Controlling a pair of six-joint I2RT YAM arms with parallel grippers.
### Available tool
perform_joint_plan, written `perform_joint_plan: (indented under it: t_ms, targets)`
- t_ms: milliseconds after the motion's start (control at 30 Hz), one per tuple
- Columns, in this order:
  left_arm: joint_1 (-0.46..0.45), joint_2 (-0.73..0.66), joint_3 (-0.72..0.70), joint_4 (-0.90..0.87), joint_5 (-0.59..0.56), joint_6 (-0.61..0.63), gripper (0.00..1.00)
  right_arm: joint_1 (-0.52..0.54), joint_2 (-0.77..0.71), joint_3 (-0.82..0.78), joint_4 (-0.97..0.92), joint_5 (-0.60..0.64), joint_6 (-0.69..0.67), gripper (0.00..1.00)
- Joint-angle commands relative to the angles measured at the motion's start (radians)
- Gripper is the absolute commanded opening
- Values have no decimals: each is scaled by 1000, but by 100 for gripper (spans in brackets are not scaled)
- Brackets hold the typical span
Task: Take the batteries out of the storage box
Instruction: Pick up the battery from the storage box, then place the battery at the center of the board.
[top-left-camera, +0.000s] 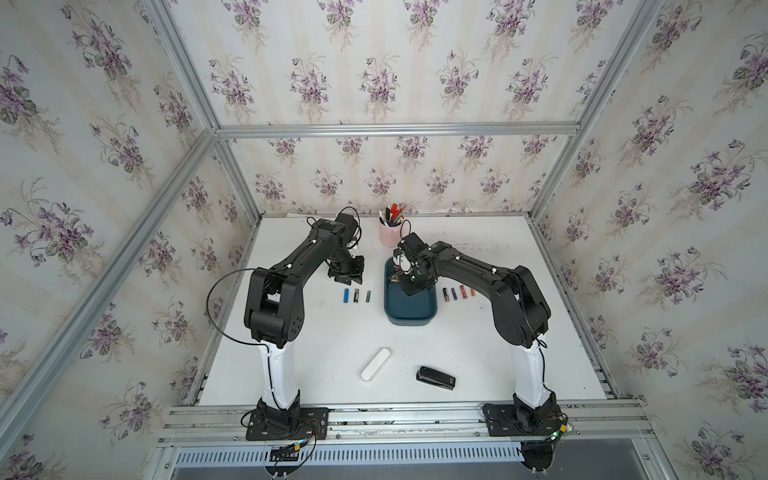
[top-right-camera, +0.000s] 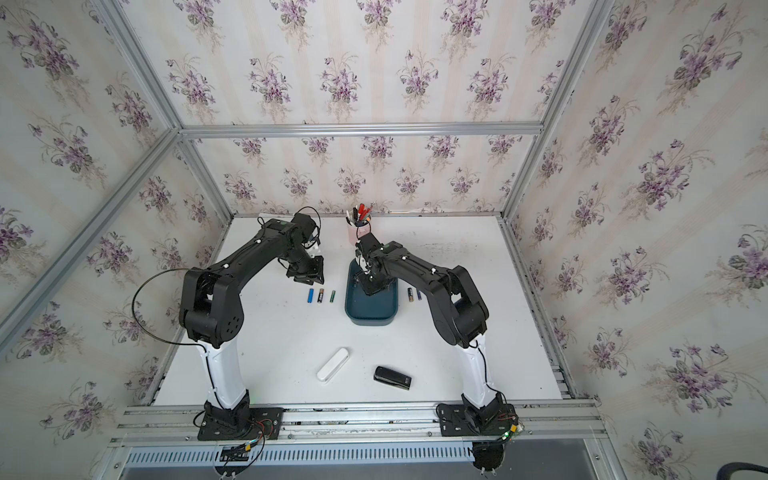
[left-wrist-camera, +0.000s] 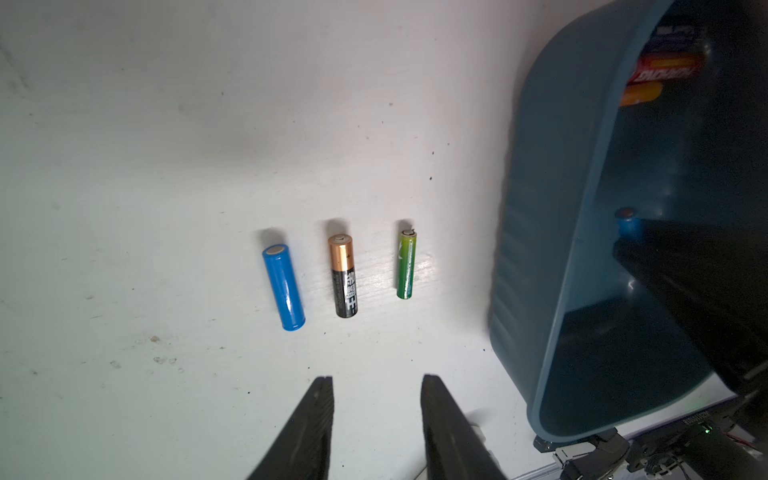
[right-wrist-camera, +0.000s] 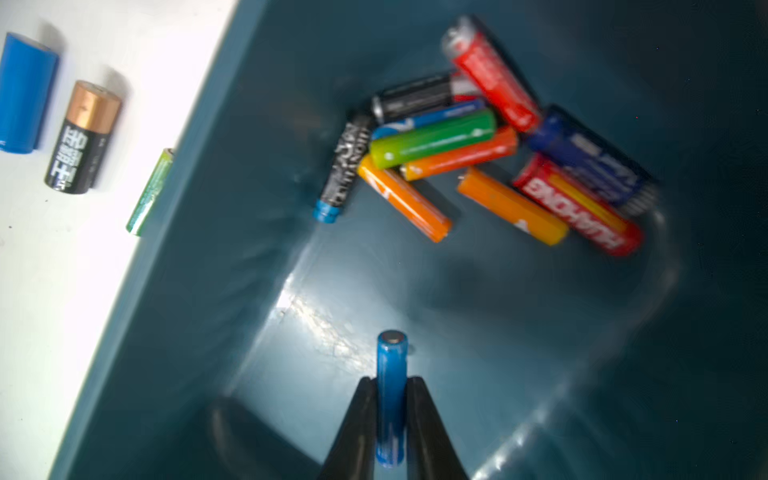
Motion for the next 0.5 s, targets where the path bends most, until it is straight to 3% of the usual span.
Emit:
perform_joint_plan:
  t_ms: [0, 467]
  targets:
    - [0, -3, 1, -10, 7, 11, 41, -7, -11, 0, -2, -4, 1, 18]
    - [6, -15, -16, -21, -4, 27, 41, -90, -93, 28, -57, 14, -17, 18]
